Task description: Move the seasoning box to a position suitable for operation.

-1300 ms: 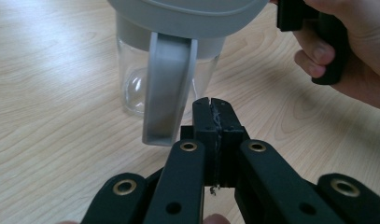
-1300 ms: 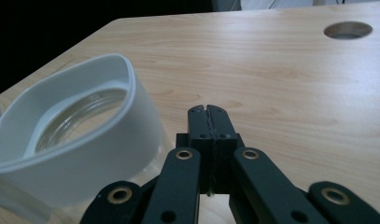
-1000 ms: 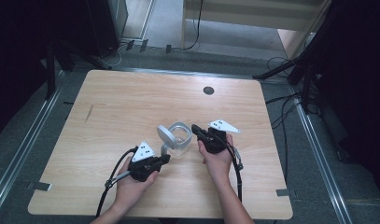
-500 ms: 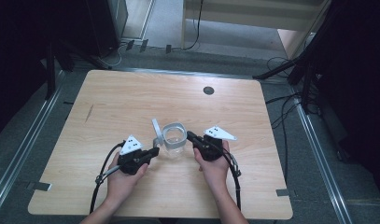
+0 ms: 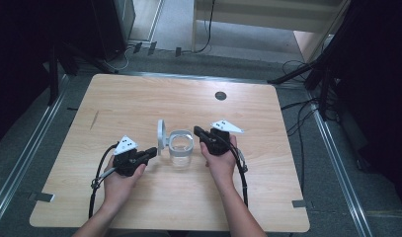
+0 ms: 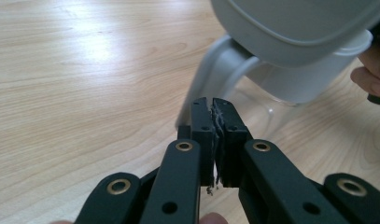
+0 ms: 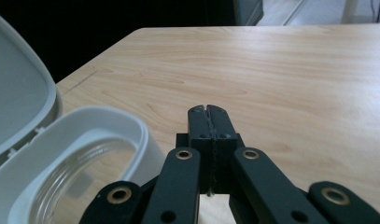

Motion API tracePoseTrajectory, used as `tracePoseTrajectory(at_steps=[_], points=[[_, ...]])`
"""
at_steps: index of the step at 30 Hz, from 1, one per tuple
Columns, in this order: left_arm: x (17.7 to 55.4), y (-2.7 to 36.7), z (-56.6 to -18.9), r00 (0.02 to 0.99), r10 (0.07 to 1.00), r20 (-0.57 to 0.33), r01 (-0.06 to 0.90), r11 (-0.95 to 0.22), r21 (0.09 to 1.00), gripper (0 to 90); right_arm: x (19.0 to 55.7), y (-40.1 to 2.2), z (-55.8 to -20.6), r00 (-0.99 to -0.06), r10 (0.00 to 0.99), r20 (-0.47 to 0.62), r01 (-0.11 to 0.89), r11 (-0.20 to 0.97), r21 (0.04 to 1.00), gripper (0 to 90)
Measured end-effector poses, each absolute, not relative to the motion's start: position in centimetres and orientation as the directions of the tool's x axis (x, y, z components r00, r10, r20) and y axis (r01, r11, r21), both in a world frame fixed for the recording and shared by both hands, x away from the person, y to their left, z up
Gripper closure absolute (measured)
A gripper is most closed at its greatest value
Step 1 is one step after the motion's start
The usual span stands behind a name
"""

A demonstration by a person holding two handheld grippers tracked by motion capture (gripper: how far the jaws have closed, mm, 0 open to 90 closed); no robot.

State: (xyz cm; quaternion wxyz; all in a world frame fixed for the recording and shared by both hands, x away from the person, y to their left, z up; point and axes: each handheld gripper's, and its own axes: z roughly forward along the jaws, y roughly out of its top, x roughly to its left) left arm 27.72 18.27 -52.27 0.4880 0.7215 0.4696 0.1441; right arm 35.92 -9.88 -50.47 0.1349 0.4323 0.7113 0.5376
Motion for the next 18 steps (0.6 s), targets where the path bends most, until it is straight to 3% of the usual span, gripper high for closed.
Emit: tracePoseTrajectory(at_steps=[10,18], points=[[25.5,17.9,-52.1,0.548,0.794,-0.264,0.546,-0.101,0.832,89.7,36.6,-9.3,-49.9,-0.669,0.684,0.292,0.470,0.084,0.879,90.0],[27.1,17.4,-52.1,0.547,0.793,-0.269,0.553,-0.100,0.827,89.7,36.1,-9.6,-50.0,-0.677,0.668,0.309,0.475,0.076,0.877,90.0]])
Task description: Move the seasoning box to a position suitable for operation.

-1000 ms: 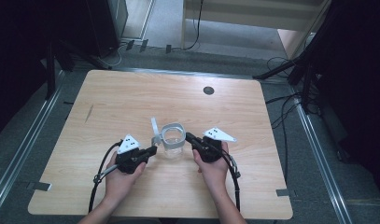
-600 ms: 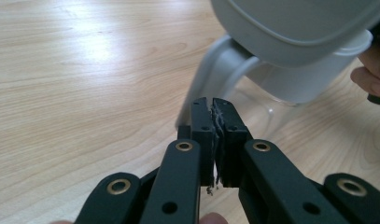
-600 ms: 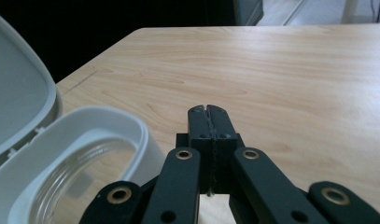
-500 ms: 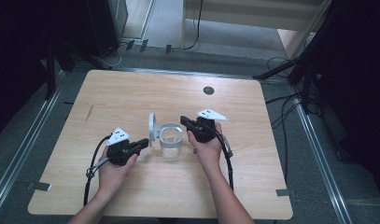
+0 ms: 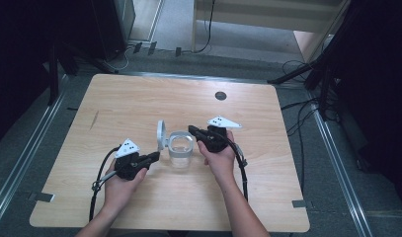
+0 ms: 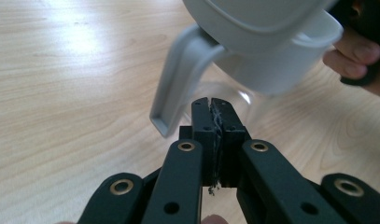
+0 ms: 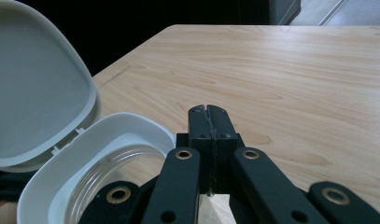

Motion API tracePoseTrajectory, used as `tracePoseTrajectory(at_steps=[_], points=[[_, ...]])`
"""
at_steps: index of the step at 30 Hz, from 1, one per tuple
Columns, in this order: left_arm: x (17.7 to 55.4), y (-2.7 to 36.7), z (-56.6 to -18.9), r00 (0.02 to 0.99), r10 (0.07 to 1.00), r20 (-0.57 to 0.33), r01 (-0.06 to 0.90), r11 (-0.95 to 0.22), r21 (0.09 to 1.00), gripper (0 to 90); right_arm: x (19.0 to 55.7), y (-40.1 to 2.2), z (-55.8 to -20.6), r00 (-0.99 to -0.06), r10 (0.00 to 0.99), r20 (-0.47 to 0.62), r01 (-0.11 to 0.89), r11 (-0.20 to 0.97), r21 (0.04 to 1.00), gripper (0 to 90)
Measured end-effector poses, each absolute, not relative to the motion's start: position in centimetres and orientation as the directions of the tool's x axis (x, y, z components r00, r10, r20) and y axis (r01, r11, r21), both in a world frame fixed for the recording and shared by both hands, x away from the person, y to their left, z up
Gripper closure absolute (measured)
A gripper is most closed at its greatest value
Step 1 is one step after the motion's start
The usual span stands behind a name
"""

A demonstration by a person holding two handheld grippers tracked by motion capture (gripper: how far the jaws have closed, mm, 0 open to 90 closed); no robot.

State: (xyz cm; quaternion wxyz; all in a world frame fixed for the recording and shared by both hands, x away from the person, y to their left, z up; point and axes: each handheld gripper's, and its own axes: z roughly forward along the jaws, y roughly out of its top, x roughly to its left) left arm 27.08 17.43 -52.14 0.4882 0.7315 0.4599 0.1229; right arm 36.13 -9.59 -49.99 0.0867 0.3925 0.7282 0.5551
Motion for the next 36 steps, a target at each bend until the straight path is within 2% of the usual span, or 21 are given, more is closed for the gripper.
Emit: tracePoseTrajectory(at_steps=[8,18,28,36], points=[[27.4,17.1,-52.2,0.538,0.801,-0.264,0.552,-0.099,0.828,88.9,34.5,-10.2,-50.1,-0.680,0.662,0.315,0.477,0.073,0.876,90.0],[24.3,18.3,-52.3,0.557,0.789,-0.259,0.559,-0.126,0.820,89.9,34.2,-10.7,-50.0,-0.676,0.674,0.298,0.482,0.098,0.871,90.0],[27.6,17.9,-52.5,0.520,0.816,-0.253,0.553,-0.095,0.828,89.5,33.9,-10.2,-50.3,-0.680,0.664,0.311,0.491,0.098,0.866,90.0],[29.6,17.7,-52.1,0.494,0.835,-0.243,0.534,-0.071,0.843,88.2,32.2,-9.9,-50.3,-0.689,0.654,0.313,0.489,0.101,0.866,90.0]])
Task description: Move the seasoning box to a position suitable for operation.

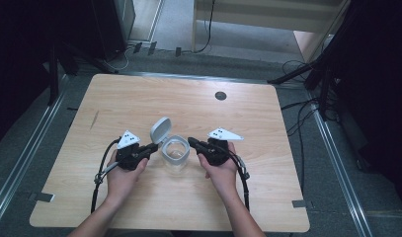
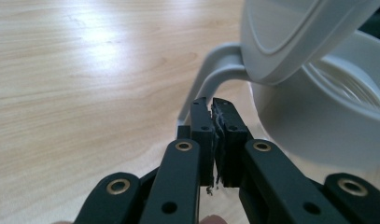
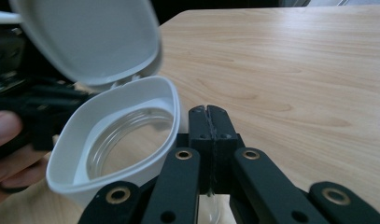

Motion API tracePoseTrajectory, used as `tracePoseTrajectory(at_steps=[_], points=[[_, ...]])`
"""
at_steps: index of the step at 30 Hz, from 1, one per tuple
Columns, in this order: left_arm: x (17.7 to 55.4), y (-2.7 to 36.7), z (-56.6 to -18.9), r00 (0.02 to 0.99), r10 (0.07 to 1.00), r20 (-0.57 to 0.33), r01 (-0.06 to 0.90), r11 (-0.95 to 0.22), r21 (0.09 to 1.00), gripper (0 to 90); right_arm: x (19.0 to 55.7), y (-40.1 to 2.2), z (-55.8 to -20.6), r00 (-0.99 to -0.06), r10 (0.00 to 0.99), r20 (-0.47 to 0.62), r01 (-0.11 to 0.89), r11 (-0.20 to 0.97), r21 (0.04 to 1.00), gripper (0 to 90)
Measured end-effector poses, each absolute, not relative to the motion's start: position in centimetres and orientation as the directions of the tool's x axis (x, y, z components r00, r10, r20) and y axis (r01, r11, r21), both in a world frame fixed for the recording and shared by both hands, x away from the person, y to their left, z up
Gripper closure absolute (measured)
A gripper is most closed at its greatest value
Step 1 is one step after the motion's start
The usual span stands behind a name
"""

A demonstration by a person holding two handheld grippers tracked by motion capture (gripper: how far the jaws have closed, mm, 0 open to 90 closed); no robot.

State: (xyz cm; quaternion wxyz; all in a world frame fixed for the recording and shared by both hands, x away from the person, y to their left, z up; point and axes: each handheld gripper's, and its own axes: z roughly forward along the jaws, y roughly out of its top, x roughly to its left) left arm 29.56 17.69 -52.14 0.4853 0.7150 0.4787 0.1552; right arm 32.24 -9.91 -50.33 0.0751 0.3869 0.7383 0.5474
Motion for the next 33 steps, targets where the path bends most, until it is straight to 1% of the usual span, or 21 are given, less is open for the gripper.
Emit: tracePoseTrajectory(at_steps=[4,8,12,13,14,15,16,17,18,20,24,26,28,30,32,33], points=[[30.9,17.3,-52.6,0.517,0.816,-0.257,0.526,-0.066,0.848,86.4,31.1,-9.5,-50.7,-0.696,0.645,0.315,0.491,0.108,0.864,90.0],[31.2,17.2,-52.8,0.510,0.821,-0.255,0.527,-0.064,0.848,83.2,29.8,-8.8,-51.3,-0.701,0.641,0.313,0.491,0.117,0.863,90.0],[29.9,18.0,-52.4,0.488,0.830,-0.270,0.528,-0.034,0.849,85.7,29.1,-8.6,-51.2,-0.701,0.660,0.272,0.467,0.135,0.874,90.0],[29.2,18.2,-52.4,0.481,0.832,-0.275,0.529,-0.026,0.848,85.7,29.1,-8.6,-51.2,-0.701,0.660,0.272,0.467,0.135,0.874,90.0],[27.7,18.5,-52.3,0.472,0.840,-0.270,0.527,-0.023,0.849,86.5,29.0,-8.5,-51.1,-0.697,0.663,0.273,0.466,0.129,0.876,90.0],[26.8,18.5,-52.3,0.473,0.838,-0.272,0.529,-0.023,0.849,86.8,28.8,-8.5,-51.1,-0.692,0.665,0.281,0.470,0.120,0.874,90.0],[26.8,18.5,-52.3,0.473,0.838,-0.272,0.529,-0.023,0.849,86.8,28.7,-8.5,-51.1,-0.693,0.663,0.282,0.467,0.115,0.877,90.0],[25.8,18.1,-52.2,0.484,0.838,-0.251,0.522,-0.047,0.852,86.7,28.5,-8.5,-51.1,-0.689,0.666,0.287,0.472,0.111,0.875,90.0],[25.4,17.8,-52.1,0.492,0.835,-0.247,0.518,-0.052,0.854,86.4,28.4,-8.5,-51.2,-0.686,0.669,0.287,0.471,0.107,0.876,90.0],[25.0,17.4,-51.9,0.480,0.845,-0.234,0.508,-0.051,0.860,87.3,28.1,-8.5,-51.4,-0.677,0.673,0.297,0.480,0.098,0.872,90.0],[25.4,17.4,-52.0,0.475,0.842,-0.256,0.519,-0.033,0.854,86.3,27.7,-8.8,-51.6,-0.669,0.672,0.318,0.497,0.087,0.863,90.0],[25.5,17.4,-52.1,0.472,0.845,-0.252,0.517,-0.033,0.855,82.5,27.6,-9.0,-51.6,-0.674,0.673,0.306,0.493,0.100,0.864,90.0],[25.3,18.1,-52.2,0.461,0.859,-0.221,0.492,-0.041,0.869,75.2,27.9,-9.3,-51.5,-0.670,0.692,0.269,0.472,0.118,0.874,90.0],[25.0,19.1,-52.5,0.434,0.880,-0.193,0.468,-0.038,0.883,62.5,28.4,-9.7,-51.2,-0.660,0.708,0.252,0.464,0.121,0.878,90.0],[24.7,21.0,-53.2,0.410,0.886,-0.217,0.458,0.006,0.889,49.5,29.4,-10.1,-50.8,-0.639,0.729,0.248,0.462,0.105,0.881,90.0],[24.6,22.2,-53.6,0.391,0.891,-0.231,0.468,0.024,0.884,44.0,29.7,-10.2,-50.6,-0.634,0.732,0.250,0.461,0.098,0.882,90.0]])
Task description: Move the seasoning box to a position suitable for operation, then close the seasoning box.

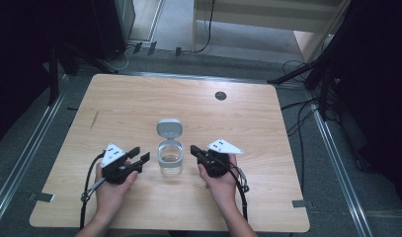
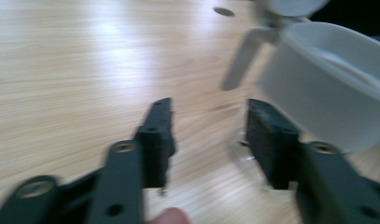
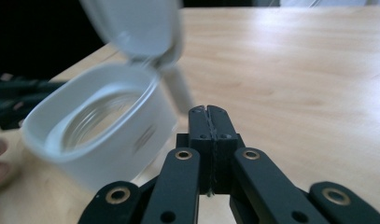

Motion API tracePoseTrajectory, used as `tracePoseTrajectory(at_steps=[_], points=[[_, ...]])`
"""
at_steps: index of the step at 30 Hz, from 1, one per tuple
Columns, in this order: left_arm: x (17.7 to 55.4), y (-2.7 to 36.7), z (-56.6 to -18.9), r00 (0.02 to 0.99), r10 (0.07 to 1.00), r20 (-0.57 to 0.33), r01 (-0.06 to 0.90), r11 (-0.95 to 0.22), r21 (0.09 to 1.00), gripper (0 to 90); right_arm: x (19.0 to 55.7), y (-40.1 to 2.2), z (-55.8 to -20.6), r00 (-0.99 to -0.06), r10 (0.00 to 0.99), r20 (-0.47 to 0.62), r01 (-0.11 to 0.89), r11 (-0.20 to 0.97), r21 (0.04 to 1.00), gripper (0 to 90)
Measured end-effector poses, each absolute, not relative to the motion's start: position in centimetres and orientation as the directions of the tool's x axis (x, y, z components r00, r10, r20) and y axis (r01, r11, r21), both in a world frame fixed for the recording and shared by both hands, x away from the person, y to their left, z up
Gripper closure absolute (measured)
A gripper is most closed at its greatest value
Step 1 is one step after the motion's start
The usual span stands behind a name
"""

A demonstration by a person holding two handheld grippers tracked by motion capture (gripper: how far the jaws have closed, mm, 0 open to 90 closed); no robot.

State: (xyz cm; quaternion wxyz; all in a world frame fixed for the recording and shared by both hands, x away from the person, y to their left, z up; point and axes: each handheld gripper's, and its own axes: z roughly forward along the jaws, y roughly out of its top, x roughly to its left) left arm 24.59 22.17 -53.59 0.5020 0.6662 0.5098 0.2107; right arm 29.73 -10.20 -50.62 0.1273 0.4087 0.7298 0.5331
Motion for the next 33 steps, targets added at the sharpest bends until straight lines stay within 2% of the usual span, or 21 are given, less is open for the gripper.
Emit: tracePoseTrajectory(at_steps=[5,9,11,15,19,23,27,33], points=[[23.3,27.1,-54.9,0.309,0.925,-0.220,0.492,0.042,0.869,27.2,31.7,-10.0,-49.5,-0.619,0.748,0.240,0.454,0.092,0.886,90.0],[21.8,29.6,-54.5,0.292,0.946,-0.144,0.465,-0.009,0.885,17.2,32.9,-9.6,-48.8,-0.603,0.757,0.252,0.458,0.070,0.886,90.0],[21.5,30.9,-54.7,0.276,0.944,-0.180,0.483,0.025,0.875,13.3,33.6,-9.4,-48.3,-0.596,0.761,0.254,0.456,0.060,0.888,90.0],[21.6,31.9,-54.9,0.263,0.939,-0.221,0.497,0.065,0.865,13.6,34.7,-8.8,-47.5,-0.600,0.753,0.270,0.460,0.048,0.886,90.0],[21.9,31.4,-55.2,0.280,0.940,-0.197,0.512,0.027,0.859,14.0,35.5,-8.1,-46.7,-0.610,0.741,0.279,0.453,0.037,0.891,90.0],[21.9,31.5,-55.2,0.286,0.934,-0.214,0.515,0.038,0.856,14.1,35.5,-7.7,-46.0,-0.654,0.699,0.290,0.424,0.022,0.905,90.0],[22.2,32.0,-55.3,0.272,0.926,-0.262,0.529,0.083,0.844,14.2,34.0,-7.6,-45.3,-0.729,0.634,0.259,0.389,0.072,0.918,90.0],[22.3,31.9,-55.3,0.271,0.929,-0.253,0.528,0.076,0.846,14.2,32.2,-9.2,-45.0,-0.717,0.659,0.230,0.379,0.091,0.921,86.3]])
